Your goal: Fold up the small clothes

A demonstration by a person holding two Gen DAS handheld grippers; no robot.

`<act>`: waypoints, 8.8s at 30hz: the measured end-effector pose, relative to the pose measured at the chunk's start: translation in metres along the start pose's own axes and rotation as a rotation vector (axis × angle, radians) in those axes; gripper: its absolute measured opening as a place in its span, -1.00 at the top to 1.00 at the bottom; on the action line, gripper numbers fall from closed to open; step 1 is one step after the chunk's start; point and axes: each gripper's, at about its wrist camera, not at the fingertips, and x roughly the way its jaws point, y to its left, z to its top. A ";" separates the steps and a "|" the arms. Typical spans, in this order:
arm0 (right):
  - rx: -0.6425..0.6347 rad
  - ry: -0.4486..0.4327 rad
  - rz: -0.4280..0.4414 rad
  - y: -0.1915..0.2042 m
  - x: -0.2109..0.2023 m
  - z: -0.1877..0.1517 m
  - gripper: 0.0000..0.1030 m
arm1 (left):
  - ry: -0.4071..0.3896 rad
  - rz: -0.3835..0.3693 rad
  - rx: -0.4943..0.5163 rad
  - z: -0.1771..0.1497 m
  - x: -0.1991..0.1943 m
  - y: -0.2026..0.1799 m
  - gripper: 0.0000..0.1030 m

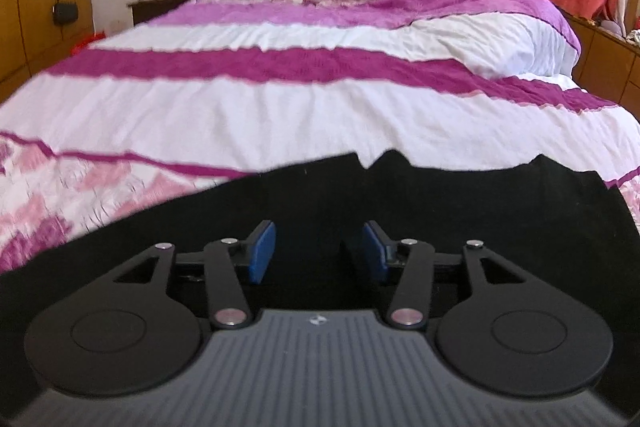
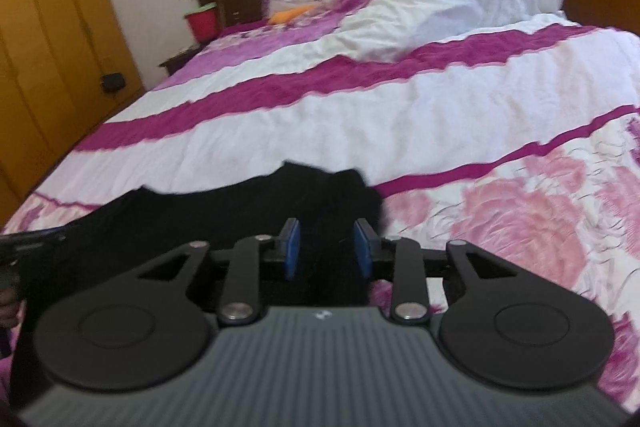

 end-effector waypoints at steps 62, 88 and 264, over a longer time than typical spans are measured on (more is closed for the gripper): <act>-0.048 -0.011 -0.100 0.016 0.108 0.041 0.51 | 0.052 0.135 0.175 0.056 0.113 0.014 0.74; -0.064 0.030 0.027 0.089 -0.055 -0.002 0.00 | -0.003 0.294 0.066 0.005 -0.124 0.078 -0.28; -0.469 0.195 0.241 0.282 0.010 -0.130 -0.32 | 0.062 0.216 -0.128 -0.130 -0.139 0.062 -0.25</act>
